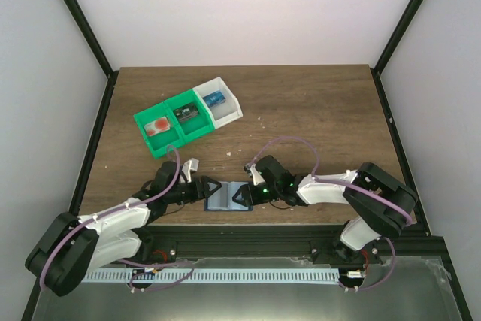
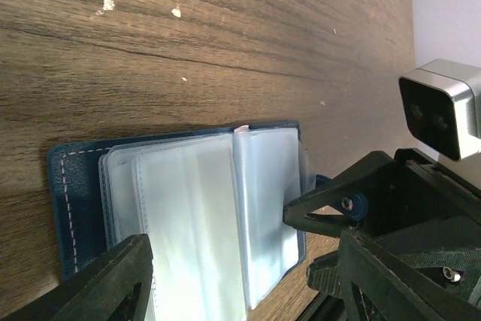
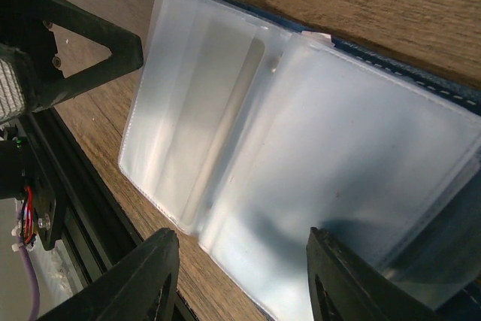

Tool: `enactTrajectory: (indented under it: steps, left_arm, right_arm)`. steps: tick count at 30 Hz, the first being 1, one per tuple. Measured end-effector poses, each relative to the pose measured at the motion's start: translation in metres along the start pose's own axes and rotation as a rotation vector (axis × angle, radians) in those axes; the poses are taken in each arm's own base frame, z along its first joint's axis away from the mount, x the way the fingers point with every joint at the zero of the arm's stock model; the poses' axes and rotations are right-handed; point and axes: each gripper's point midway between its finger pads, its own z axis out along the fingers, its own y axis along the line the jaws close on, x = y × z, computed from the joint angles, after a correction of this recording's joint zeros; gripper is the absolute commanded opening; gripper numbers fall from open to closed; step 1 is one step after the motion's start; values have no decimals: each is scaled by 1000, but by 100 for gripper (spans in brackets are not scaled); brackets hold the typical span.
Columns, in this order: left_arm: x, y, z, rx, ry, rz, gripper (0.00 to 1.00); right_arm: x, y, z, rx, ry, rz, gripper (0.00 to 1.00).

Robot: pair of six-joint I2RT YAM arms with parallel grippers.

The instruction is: Take the credit cards out of the card holder

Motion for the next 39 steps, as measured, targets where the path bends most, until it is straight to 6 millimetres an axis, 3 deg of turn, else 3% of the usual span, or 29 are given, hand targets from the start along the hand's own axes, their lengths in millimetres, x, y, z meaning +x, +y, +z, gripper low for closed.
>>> enactTrajectory:
  steps: [39]
  left_arm:
    - [2, 5, 2, -2, -3, -58, 69]
  right_arm:
    - [0, -1, 0, 1, -4, 0, 46]
